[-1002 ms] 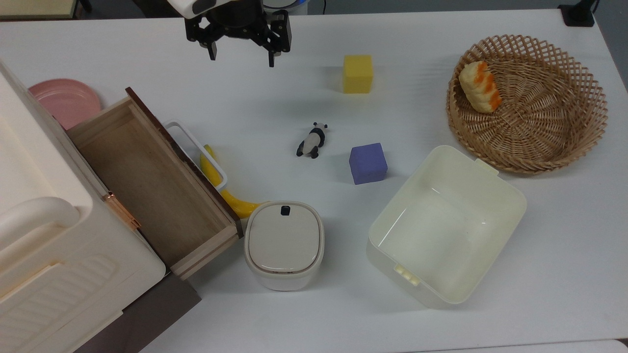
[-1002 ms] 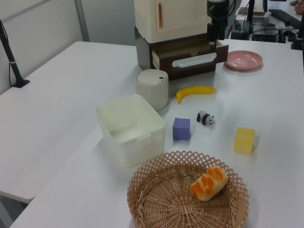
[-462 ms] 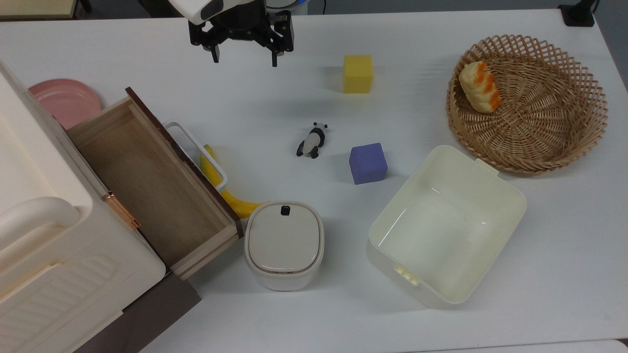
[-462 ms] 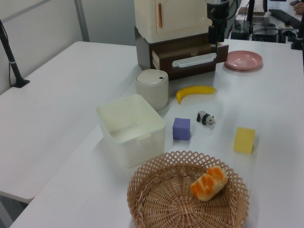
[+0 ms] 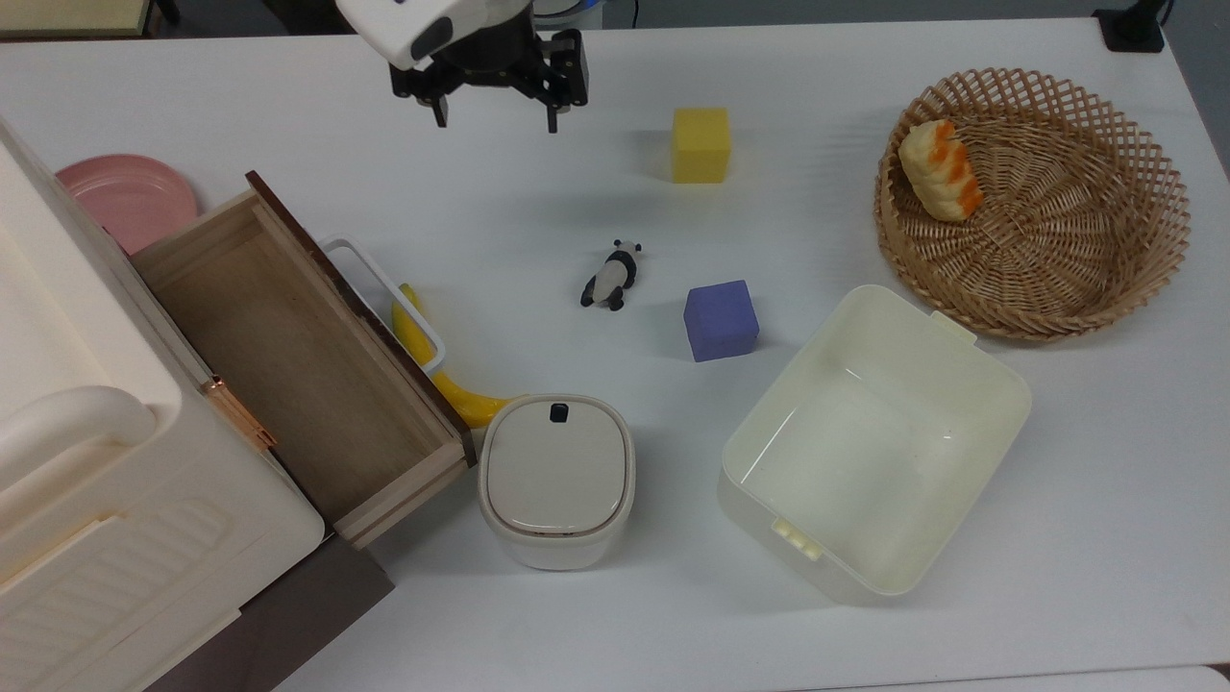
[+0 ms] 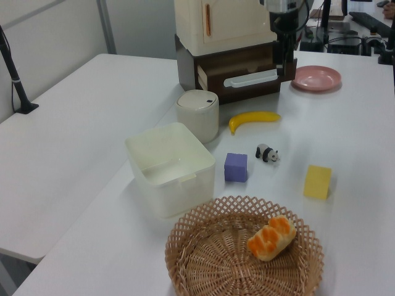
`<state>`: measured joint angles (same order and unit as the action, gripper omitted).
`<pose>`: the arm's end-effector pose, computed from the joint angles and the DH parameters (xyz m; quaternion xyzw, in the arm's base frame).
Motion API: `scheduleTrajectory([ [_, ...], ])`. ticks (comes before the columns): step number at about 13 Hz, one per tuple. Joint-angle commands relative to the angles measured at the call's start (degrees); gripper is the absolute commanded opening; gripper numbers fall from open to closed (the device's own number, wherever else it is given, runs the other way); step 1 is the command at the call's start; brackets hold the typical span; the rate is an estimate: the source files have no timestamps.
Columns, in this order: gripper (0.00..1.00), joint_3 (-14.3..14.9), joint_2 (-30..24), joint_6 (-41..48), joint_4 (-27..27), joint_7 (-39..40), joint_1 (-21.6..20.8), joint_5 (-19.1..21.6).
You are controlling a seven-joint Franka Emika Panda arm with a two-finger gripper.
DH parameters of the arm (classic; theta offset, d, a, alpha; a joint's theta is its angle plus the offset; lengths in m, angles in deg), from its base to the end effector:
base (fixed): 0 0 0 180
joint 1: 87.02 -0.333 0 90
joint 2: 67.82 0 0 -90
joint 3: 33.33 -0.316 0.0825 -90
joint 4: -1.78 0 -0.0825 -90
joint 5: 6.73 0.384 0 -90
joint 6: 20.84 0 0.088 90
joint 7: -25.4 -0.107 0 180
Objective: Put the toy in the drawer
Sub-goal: 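Move the gripper down over the panda toy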
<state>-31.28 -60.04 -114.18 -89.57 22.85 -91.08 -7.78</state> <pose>0.5931 0.0202 0.5402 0.9987 -0.0037 -0.0500 0.0135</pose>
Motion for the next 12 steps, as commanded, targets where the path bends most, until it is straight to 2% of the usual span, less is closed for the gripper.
scheduleTrajectory([
  [1, 1.0, -1.7, -3.0, -0.7, -6.5, -2.1, -0.8, 1.0],
  [4, 1.0, -4.2, -3.0, -10.1, -13.6, -8.5, -0.8, 1.0],
  [6, 1.0, -5.1, -2.4, -13.6, -16.0, -11.8, -0.8, 0.9],
  [11, 0.86, -5.8, 4.5, -21.1, -18.1, -12.7, -1.2, -0.2],
  [12, 0.86, -5.8, 5.3, -21.4, -18.1, -12.7, -1.3, -0.9],
])
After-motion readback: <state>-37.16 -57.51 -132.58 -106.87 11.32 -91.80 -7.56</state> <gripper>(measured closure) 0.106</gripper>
